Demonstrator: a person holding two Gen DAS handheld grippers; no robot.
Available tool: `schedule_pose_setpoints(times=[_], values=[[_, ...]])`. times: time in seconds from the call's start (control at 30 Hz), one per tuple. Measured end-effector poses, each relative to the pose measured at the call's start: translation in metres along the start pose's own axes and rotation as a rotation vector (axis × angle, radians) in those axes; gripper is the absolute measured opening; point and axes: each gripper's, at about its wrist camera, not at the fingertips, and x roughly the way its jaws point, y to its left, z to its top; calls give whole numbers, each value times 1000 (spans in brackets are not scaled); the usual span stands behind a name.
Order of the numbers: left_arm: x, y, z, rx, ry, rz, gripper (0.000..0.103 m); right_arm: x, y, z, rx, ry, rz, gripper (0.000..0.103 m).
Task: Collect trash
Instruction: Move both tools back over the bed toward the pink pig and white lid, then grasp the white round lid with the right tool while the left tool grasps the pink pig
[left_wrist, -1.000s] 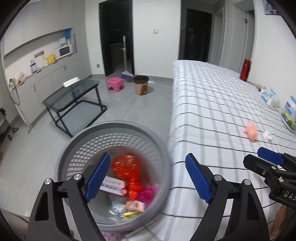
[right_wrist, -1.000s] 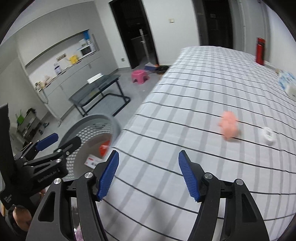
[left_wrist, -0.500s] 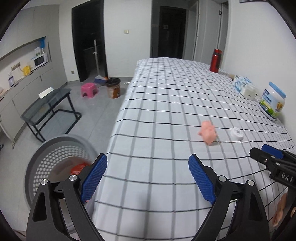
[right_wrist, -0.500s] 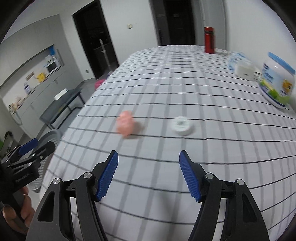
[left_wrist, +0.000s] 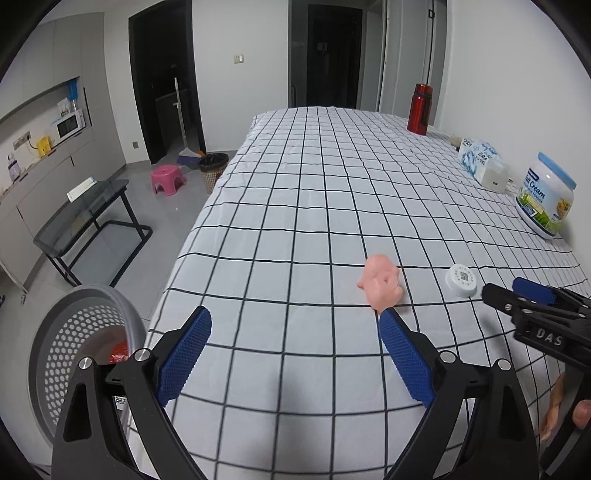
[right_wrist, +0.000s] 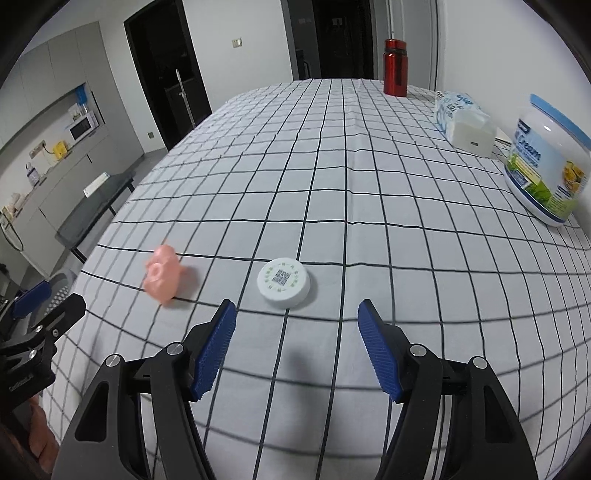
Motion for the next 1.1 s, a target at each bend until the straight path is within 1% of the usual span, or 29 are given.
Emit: schedule_pose_setpoints(times=[0.3,0.53,0.67,0.7,0.8,0.83,0.93,1.1], values=[[11,-4,-1,5,25,7,90,34,7,15,-33,46,-18,66],[18,-5,-3,4,40,5,90,47,7,19,-35,67,-22,65],[20,-6,-4,2,47,3,90,50,8,19,-49,63,-33,65],[20,-6,-4,1,49,1,90,49,10,19,-51,61,-34,64],[22,-5,-4,-1,55,-5,90,48,15,17,-71,55,-45,53],[23,-6,-3,-1,57,-7,90,48,17,17,-79,53,-51,51],[26,-8,-2,1,60,-7,90,47,21,16,-99,47,-56,39],[29,-11,0,1,66,-10,90,44,17,14,-77,42,-26,39]])
